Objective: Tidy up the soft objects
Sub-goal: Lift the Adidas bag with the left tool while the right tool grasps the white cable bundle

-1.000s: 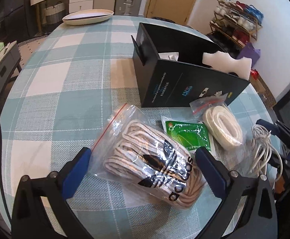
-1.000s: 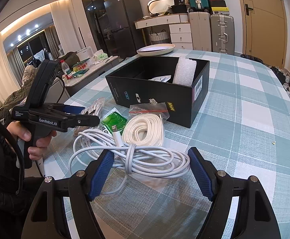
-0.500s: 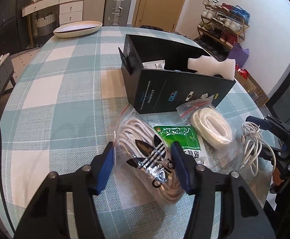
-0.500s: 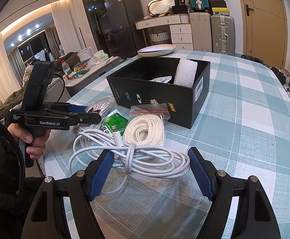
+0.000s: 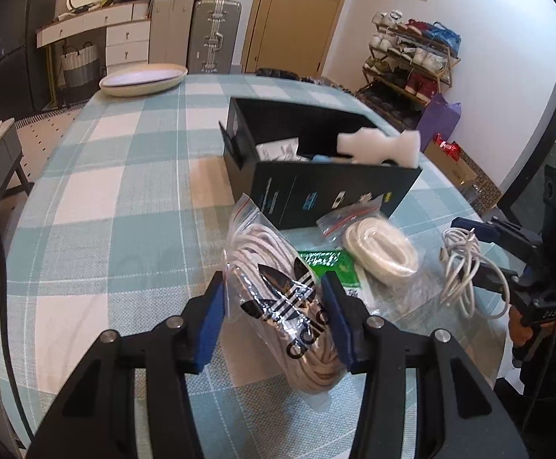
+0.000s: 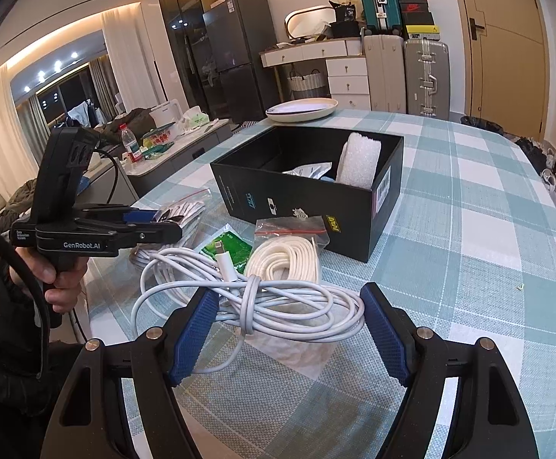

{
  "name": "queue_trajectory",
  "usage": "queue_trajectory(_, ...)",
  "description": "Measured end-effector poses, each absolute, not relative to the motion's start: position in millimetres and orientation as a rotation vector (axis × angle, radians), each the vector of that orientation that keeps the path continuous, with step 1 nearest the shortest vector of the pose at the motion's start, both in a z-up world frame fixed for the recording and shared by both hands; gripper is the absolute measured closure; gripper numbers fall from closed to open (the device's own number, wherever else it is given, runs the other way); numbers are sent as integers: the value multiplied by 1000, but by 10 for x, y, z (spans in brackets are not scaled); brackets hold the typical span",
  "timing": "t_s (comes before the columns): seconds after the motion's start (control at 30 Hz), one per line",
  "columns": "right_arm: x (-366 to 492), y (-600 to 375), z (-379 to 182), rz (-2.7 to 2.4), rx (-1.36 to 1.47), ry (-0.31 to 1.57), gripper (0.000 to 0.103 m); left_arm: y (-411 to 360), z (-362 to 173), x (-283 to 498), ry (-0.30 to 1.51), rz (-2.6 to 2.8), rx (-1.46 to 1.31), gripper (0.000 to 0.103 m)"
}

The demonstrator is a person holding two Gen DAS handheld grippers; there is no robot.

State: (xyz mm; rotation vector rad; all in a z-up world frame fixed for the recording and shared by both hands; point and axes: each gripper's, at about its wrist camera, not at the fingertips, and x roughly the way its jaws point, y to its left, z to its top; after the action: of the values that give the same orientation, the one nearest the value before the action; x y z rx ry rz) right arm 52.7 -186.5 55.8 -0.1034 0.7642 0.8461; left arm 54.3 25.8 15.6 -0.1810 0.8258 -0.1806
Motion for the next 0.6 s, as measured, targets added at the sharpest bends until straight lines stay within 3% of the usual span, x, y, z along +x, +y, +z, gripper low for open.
queue_trajectory(0.6, 786, -1848, 1025, 605, -110, 638, 26, 199, 666, 822, 679, -177, -155, 54)
